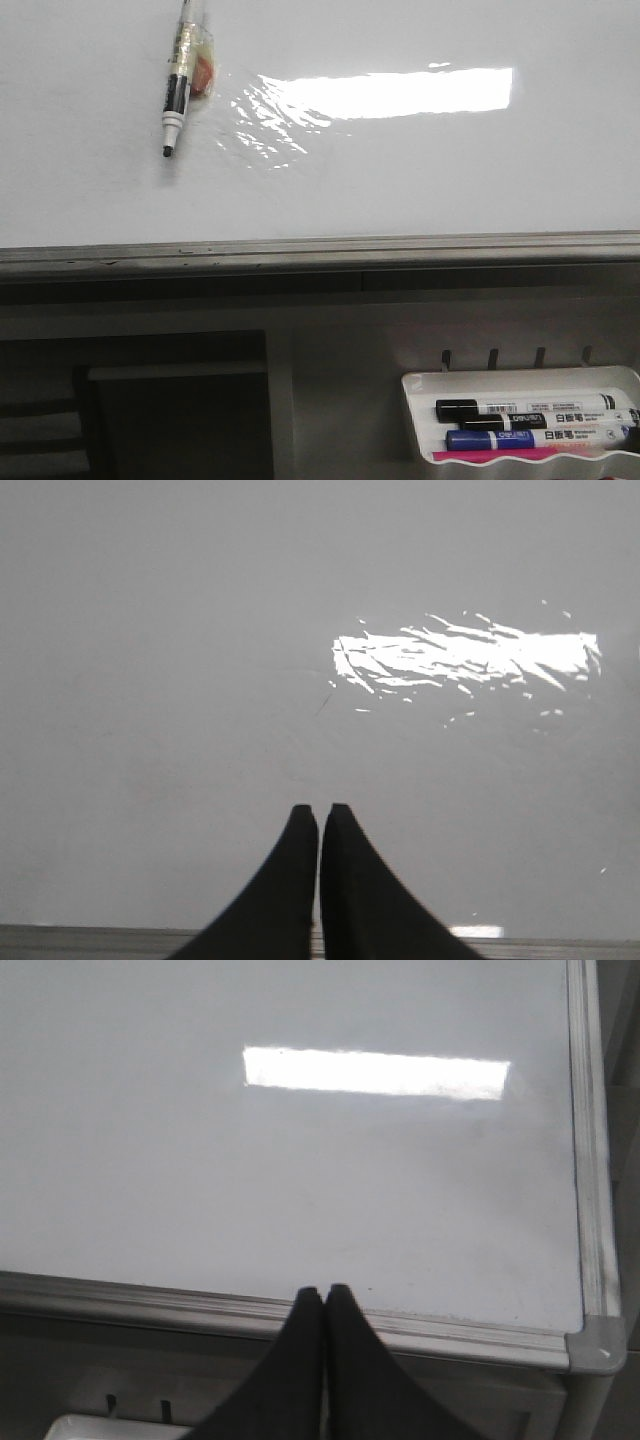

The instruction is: Write number 7 on whiteboard

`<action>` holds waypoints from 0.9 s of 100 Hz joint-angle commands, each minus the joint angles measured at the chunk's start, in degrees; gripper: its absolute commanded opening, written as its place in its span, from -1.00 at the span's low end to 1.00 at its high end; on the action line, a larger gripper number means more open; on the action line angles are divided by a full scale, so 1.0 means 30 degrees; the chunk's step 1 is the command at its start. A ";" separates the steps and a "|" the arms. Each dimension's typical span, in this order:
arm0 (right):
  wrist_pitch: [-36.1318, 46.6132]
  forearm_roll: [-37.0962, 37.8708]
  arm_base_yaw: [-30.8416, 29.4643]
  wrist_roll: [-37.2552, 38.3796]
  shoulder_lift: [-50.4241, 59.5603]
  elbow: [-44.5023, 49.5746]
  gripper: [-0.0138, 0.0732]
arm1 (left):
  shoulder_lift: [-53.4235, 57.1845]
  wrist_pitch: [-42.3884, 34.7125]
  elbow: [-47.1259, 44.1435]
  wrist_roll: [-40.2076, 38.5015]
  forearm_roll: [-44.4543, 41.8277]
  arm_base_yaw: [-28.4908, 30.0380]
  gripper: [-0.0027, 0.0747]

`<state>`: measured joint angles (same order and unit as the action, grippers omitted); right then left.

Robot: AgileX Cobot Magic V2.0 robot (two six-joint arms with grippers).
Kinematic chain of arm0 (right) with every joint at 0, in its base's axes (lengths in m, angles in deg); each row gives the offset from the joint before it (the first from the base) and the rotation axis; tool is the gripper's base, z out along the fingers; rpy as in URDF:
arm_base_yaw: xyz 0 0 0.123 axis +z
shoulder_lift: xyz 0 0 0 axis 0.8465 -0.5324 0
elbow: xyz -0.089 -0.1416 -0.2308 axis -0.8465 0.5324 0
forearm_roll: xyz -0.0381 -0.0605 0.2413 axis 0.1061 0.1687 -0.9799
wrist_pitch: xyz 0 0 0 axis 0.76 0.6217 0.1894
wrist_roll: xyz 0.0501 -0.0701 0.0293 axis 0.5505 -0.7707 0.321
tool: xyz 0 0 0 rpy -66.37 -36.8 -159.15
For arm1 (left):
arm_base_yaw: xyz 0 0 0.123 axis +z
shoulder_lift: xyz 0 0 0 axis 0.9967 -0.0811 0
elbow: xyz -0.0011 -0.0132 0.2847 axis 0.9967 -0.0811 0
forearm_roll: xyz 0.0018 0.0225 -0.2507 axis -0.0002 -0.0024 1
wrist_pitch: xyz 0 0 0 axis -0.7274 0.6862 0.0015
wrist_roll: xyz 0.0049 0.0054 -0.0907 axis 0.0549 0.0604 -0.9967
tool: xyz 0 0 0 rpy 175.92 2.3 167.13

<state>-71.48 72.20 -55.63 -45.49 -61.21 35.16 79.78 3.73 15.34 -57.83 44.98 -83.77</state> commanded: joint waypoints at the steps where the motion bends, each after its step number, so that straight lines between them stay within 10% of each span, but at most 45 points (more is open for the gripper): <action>1: 0.1963 -0.1677 -0.0116 -0.0100 0.0361 0.0607 -0.85 | 0.0581 -0.1610 -0.0691 -0.0174 0.2964 -0.0085 -0.98; 37: 0.2296 -1.2006 -0.0116 -0.0100 0.0361 0.0474 -0.85 | 0.0581 -0.1328 -0.0429 -0.0174 1.0595 -0.0085 -0.98; 90: -0.7836 -1.0049 -0.0116 -0.0100 -0.6542 -0.6276 -0.80 | -0.5476 0.9905 0.8449 0.4071 0.8394 -0.0085 -0.98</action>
<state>-93.69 40.88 -55.63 -45.49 -74.91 21.68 67.87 30.52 34.40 -50.04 69.98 -83.77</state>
